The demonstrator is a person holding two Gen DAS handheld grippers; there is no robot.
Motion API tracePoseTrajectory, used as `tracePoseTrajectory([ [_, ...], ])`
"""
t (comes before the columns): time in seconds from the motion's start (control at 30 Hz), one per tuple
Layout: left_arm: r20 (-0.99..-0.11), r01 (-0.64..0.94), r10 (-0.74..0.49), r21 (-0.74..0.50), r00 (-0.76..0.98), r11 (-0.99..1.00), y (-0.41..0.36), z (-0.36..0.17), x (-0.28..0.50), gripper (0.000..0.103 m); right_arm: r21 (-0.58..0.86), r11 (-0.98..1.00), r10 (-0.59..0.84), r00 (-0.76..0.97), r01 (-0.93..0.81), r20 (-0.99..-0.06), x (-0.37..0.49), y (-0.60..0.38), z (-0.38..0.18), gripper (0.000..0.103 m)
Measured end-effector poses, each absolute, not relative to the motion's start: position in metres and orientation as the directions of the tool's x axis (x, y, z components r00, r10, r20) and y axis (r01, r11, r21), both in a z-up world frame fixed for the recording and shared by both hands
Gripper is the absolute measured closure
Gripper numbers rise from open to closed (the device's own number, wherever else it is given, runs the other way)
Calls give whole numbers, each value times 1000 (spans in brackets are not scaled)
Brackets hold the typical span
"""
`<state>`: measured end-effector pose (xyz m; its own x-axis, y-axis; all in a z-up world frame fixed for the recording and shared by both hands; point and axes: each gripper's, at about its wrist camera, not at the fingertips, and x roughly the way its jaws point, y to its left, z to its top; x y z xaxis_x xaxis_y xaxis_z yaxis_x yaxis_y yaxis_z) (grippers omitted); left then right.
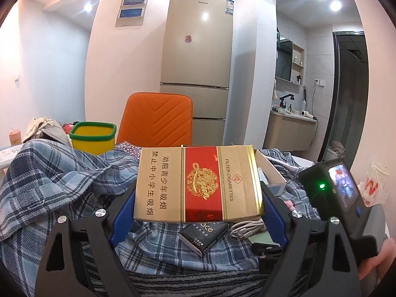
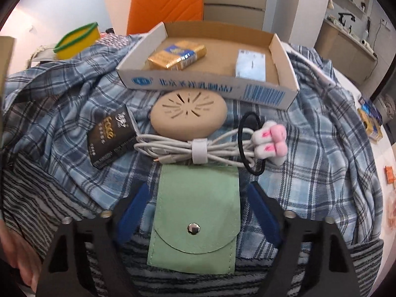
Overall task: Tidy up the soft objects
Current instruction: 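Grasp the red-and-gold carton with the left tool while the right tool grasps the green pouch, then lift both items and carry them over the cardboard box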
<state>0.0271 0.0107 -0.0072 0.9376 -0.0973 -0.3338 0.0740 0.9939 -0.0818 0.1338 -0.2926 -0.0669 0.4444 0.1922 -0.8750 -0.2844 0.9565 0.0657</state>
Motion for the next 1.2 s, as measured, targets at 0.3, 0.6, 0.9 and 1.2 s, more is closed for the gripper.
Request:
tracePoseTrajectory([
  [0.3,-335,85,-103,-71,937,994,8,-7,26,16,61,955,184,417,-290,-890,138,-291,-73,28],
  [0.6,-323,91,-111,-76,940,993,9,-6,24,16,74,955,201,441,-288,-875,134,-295,-69,31],
  [0.9,-238,99,-98,-11,966,995,1,6,3,16,71,951,241,577,-301,-781,109,-308,-26,31],
  [1.2,-171,74,-73,2,983,997,2,35,-7,16,56,952,261,698,-302,-667,94,-325,33,31],
])
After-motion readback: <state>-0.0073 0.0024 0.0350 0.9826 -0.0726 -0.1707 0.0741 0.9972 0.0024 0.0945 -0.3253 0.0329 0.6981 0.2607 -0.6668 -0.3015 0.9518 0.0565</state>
